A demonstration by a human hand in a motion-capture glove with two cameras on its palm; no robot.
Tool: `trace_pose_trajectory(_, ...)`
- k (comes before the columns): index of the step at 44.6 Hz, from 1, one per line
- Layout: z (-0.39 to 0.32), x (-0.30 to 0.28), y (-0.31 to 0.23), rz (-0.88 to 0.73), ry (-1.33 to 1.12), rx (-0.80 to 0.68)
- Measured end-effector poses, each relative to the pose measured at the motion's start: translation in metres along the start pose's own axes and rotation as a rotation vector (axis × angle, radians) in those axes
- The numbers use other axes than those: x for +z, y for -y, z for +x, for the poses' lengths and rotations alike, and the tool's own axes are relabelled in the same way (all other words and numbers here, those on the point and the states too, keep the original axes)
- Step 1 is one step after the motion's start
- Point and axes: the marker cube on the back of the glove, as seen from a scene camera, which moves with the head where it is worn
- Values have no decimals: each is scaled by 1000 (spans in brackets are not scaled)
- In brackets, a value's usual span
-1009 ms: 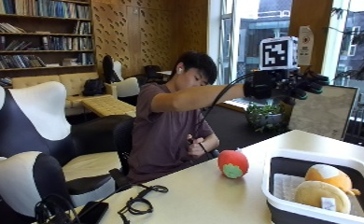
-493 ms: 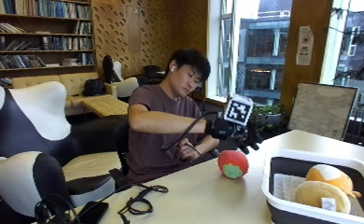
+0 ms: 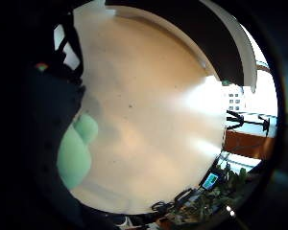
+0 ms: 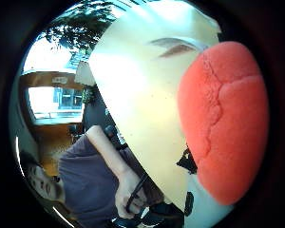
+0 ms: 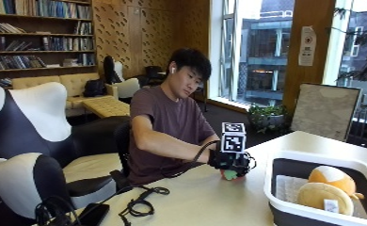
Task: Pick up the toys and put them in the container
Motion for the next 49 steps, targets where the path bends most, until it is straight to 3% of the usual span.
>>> trace_pose_trajectory(3,-10,-7,5,14,141,-13)
trace_pose_trajectory(8,-22,-34,10,-38,176,-22)
trace_pose_trajectory(21,1,-213,45,91,-21,59)
trace_pose_trajectory(26,4,-255,62,98,-8,36)
trace_pose_trajectory(39,30,-266,129,83,-160,171)
trace_pose_trajectory(49,41,-248,173,62,-30,331)
